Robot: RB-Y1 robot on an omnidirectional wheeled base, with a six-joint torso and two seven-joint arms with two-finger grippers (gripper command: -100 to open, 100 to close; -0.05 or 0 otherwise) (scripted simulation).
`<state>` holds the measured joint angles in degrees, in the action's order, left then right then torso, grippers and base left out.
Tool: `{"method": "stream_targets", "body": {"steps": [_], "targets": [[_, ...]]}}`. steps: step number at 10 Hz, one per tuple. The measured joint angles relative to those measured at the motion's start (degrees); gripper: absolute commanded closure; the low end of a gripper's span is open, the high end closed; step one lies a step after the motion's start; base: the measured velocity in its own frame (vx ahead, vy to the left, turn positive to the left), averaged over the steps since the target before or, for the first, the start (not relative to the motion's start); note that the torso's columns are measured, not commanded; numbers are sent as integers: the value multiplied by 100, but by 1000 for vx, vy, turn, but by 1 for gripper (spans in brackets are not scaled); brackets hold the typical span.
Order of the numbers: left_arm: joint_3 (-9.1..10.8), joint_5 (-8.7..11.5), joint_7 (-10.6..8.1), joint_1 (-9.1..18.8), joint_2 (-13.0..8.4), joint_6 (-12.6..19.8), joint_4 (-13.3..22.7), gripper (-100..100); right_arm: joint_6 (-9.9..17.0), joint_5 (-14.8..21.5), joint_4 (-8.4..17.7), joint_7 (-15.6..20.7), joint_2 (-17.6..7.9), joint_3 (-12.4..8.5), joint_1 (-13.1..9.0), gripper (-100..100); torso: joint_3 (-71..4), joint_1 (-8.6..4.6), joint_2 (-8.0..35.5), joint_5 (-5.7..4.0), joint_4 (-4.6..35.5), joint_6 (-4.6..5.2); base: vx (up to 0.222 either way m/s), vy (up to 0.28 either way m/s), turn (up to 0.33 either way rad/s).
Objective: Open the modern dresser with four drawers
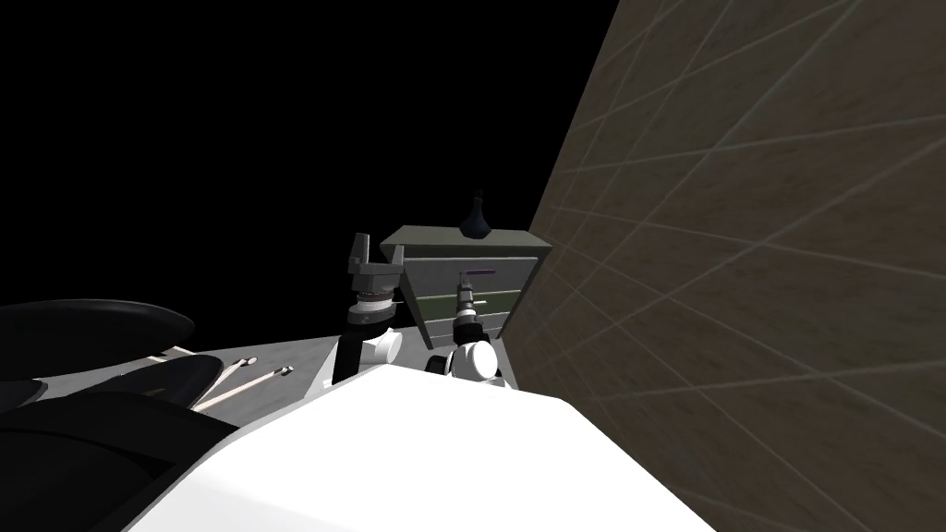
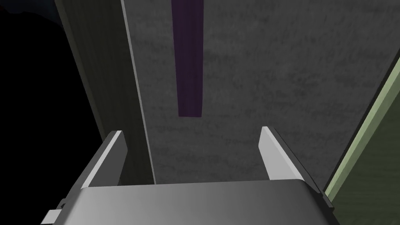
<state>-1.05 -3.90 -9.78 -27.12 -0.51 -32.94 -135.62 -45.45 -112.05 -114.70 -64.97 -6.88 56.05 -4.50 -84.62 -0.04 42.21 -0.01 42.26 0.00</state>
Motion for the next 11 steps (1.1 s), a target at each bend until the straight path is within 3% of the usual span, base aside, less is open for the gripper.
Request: {"method": "stream_targets", "body": {"steps": [3, 4, 10, 11], "targets": [[0, 0, 0, 2, 0, 1, 1, 0, -67, -166, -34, 90, 7, -38, -89, -100, 24, 5, 35, 1, 12, -1, 54, 19, 2], [0, 0, 0, 2, 0, 1, 1, 0, -74, -180, -36, 108, 8, -42, -98, 100, 17, 2, 27, 1, 8, 0, 5, 3, 0], [0, 0, 0, 4, 0, 1, 2, 0, -187, -268, -180, 206, -43, 35, -115, 100, 10, 0, 15, 0, 5, 0, -145, -36, -7], [0, 0, 0, 3, 0, 1, 2, 0, -193, -271, -184, 212, -45, 38, -115, -100, -10, 10, -21, 2, -4, 0, 76, 13, 28]]}}
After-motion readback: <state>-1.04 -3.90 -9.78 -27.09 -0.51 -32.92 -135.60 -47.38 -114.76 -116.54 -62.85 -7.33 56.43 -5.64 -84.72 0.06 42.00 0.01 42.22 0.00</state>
